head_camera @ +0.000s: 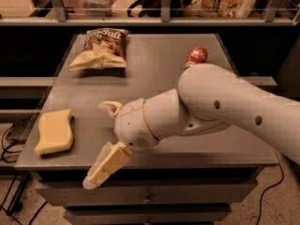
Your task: Move sponge near brown chip bag
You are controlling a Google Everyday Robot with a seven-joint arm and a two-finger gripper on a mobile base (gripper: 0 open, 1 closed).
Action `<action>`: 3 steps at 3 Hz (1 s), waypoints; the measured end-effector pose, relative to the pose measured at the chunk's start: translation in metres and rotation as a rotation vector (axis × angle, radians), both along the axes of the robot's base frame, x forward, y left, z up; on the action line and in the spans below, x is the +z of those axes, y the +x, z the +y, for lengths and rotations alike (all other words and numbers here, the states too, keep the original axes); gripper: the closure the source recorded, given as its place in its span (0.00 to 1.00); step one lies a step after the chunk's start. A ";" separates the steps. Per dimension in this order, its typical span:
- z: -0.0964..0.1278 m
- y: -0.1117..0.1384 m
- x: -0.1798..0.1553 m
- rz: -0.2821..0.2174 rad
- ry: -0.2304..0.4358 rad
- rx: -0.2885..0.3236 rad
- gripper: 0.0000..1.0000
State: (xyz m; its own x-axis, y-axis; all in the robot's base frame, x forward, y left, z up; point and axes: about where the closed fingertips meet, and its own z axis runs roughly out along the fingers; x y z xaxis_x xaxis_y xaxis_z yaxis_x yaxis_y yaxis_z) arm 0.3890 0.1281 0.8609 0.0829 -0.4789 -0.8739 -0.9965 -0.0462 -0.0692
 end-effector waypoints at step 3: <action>0.022 0.005 -0.010 0.010 0.013 -0.012 0.00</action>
Offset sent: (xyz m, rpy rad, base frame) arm 0.0025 0.0091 -0.0104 -0.0084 0.0442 -0.0291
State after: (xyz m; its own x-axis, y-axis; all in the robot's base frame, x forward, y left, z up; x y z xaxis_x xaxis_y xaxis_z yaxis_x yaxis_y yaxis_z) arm 0.3941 0.1498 0.8512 0.0682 -0.4685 -0.8808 -0.9977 -0.0336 -0.0593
